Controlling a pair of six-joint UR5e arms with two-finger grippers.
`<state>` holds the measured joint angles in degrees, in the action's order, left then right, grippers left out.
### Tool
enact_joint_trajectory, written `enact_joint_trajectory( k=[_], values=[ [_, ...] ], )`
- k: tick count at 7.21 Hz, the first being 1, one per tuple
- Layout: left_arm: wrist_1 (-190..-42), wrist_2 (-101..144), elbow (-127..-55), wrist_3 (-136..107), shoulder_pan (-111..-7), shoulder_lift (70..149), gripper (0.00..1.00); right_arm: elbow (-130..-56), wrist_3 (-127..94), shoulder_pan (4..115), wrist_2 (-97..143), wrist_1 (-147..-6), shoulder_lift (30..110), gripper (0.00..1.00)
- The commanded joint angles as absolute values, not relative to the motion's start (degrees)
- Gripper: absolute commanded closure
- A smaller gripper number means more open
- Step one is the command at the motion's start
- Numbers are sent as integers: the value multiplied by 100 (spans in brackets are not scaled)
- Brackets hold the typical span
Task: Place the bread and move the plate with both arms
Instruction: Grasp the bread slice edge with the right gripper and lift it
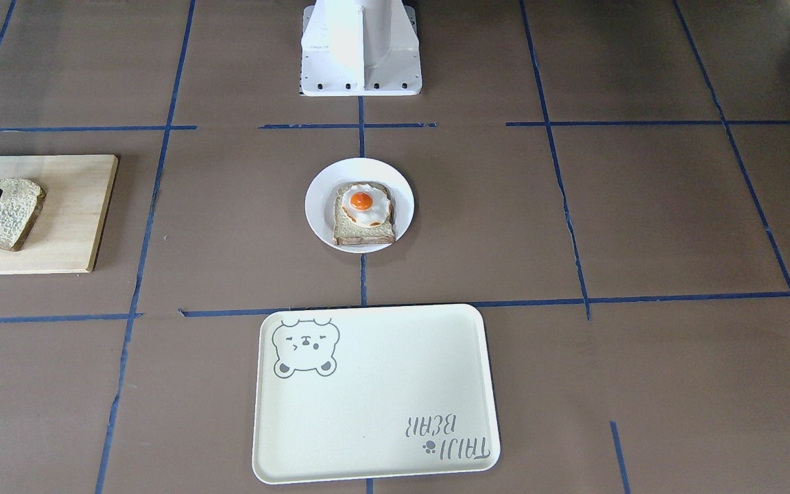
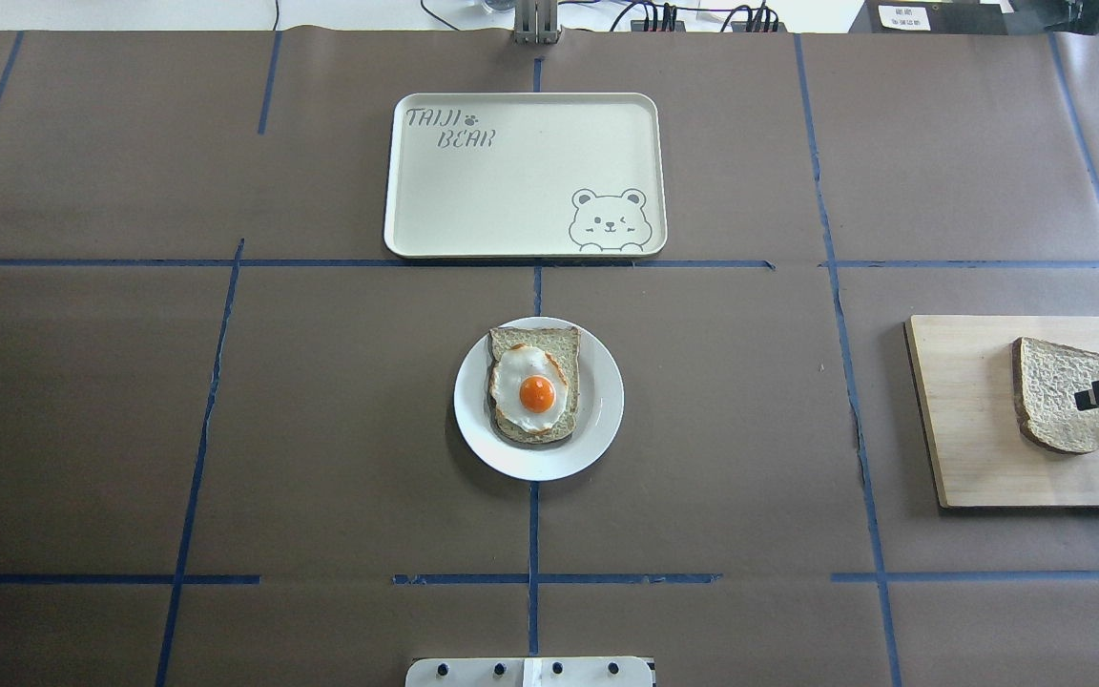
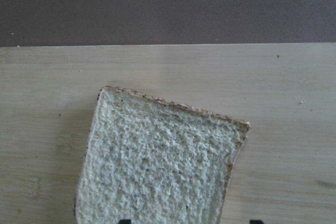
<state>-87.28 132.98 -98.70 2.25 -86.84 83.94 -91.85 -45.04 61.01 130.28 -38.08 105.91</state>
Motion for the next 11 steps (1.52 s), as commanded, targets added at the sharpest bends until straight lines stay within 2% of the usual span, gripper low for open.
enact_joint_trajectory(
  k=[1,5,8,10,11],
  values=[
    [-8736,13298,-9870,229,-8684,8394,0,-9158,-4517,5942,12938,-3806,10591,21],
    [-8736,13298,-9861,229,-8684,8394,0,-9106,-4693,5880,12920,-3806,10591,30],
    [-8736,13298,-9870,229,-8684,8394,0,-9105,-4860,5819,12859,-3806,10591,61],
    [-8736,13298,-9870,229,-8684,8402,0,-9105,-4852,5801,12832,-3806,10591,78],
    [-8736,13298,-9870,229,-8684,8402,0,-9114,-4852,5801,12832,-3797,10591,95]
  ],
)
